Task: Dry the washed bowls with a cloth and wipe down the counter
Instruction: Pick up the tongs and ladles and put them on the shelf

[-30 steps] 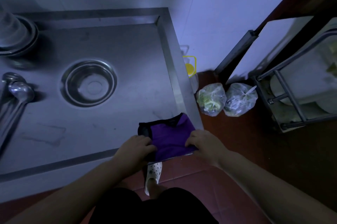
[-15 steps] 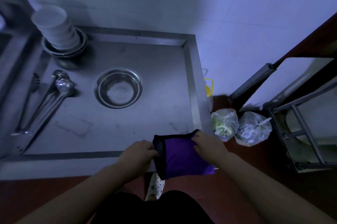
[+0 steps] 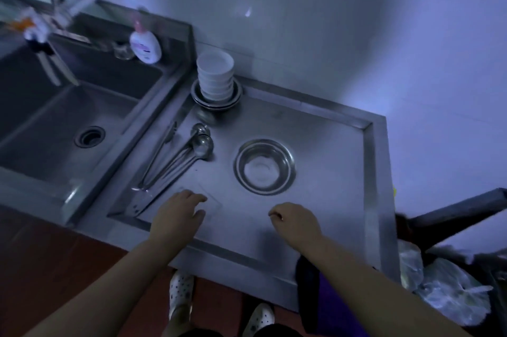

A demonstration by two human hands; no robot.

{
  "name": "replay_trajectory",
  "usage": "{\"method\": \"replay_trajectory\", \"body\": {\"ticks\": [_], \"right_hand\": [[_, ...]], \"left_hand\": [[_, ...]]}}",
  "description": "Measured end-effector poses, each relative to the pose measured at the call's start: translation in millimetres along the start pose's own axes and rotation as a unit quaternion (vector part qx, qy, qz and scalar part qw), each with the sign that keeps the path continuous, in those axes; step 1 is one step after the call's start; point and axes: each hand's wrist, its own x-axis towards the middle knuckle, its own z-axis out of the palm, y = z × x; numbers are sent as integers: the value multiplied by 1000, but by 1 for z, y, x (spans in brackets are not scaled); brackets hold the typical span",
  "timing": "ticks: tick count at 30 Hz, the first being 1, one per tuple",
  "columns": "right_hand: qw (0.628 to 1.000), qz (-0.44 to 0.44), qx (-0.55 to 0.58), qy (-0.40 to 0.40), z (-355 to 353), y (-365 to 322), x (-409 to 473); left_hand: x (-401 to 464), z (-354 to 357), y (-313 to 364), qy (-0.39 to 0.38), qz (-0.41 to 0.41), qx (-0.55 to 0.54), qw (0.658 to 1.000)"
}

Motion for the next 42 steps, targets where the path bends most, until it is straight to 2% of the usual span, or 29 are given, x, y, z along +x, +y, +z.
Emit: {"method": "replay_trajectory", "body": {"ticks": [4,7,11,18,21,25,31,38,42], "right_hand": [[1000,-4,15,-24,12,-60,43],[998,10,38,-45,25,-101,71],[994,32,67,-83,45,-144,109],[987,91,101,-87,86,-193,179],[980,157,104,-63,98,-204,198],[955,262,136,-18,110,-213,215],[936,333,110,10,120,-222,238],[865,432,246,64,122,-224,254],[854,444,259,78,119,-219,255]], "left_hand": [[26,-23,-51,25,-70,-20,997],[49,-36,-88,14,-112,-15,993],[85,-43,-130,-7,-102,28,994],[150,-34,-164,-50,-55,117,990],[167,-28,-170,-73,-44,124,989],[181,-27,-177,-74,-49,70,994],[196,-32,-186,-65,-32,26,997],[200,-38,-185,-53,-28,-13,998],[201,-42,-187,-63,-19,-13,998]]}}
